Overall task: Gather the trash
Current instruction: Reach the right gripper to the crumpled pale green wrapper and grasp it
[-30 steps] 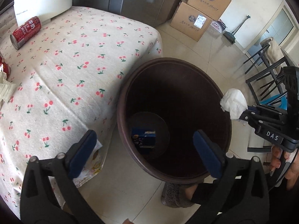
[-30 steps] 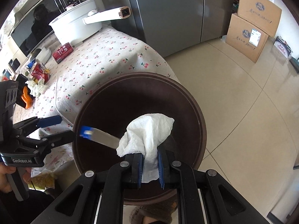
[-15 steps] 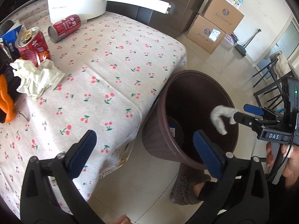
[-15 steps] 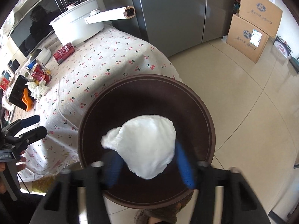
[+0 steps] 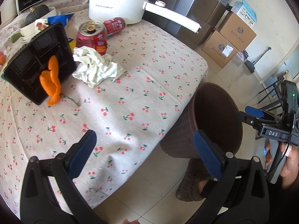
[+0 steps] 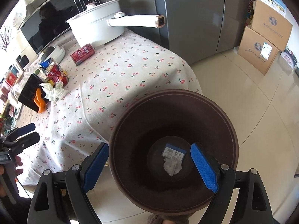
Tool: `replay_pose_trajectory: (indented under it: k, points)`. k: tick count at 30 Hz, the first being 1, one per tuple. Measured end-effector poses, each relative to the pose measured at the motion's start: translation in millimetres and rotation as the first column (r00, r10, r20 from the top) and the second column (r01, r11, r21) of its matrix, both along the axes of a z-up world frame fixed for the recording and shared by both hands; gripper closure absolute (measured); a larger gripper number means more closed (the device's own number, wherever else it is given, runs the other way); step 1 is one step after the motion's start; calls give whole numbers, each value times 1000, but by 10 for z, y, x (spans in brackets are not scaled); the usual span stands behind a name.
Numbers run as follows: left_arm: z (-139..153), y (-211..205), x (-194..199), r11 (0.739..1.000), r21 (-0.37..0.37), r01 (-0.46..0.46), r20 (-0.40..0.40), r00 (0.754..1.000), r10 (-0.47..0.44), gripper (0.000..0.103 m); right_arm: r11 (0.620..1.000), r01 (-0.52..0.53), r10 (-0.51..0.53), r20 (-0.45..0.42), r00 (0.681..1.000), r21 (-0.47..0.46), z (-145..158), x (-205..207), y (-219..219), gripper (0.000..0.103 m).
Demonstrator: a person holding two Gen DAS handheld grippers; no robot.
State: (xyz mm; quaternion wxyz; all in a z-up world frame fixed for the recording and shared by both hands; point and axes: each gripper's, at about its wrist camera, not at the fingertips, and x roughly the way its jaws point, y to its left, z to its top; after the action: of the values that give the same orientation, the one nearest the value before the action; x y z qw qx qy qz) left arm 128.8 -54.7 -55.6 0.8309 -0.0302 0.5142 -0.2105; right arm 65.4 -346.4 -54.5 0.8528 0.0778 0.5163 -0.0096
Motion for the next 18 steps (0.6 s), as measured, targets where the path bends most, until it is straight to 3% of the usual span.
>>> replay_pose_trajectory:
  k: [18]
  points:
    - [118, 1126, -31, 981, -10, -196, 8, 981, 196, 0, 989, -143, 142, 42, 989, 20, 286, 444, 1099, 12]
